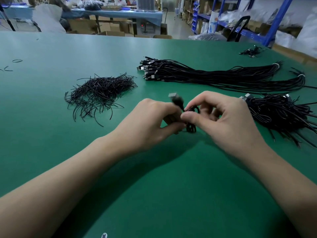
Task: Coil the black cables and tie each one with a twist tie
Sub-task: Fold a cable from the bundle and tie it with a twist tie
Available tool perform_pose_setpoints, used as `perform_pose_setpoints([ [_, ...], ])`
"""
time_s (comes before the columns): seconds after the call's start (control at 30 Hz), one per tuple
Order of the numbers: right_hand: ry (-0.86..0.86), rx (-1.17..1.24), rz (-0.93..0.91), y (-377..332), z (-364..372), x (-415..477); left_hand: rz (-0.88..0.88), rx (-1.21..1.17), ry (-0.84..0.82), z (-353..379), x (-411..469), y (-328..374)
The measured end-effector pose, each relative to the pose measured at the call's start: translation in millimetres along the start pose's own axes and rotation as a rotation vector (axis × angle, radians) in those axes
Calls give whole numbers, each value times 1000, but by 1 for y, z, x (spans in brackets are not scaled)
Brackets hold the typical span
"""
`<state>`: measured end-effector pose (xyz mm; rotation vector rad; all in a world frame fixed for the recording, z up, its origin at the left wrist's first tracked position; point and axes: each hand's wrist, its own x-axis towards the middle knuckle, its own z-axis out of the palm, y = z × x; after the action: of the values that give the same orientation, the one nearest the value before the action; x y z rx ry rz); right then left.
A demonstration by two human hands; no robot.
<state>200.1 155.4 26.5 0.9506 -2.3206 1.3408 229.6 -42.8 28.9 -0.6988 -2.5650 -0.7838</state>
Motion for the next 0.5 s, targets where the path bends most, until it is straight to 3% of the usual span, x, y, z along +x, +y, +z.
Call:
perform_pose_setpoints([
  [0.1, 123, -2, 20, 5, -3, 5, 54, -85, 16, 2, -1, 11],
  [0.27, -8, 457, 382, 9, 2, 6, 111, -102, 117, 2, -3, 20],
  [0.37, -89, 396, 361, 12, 5, 5, 86, -143, 216, -3, 0, 18],
  [0.5, -192, 444, 342, 6, 9, 3, -76, -224, 357, -13, 3, 7],
])
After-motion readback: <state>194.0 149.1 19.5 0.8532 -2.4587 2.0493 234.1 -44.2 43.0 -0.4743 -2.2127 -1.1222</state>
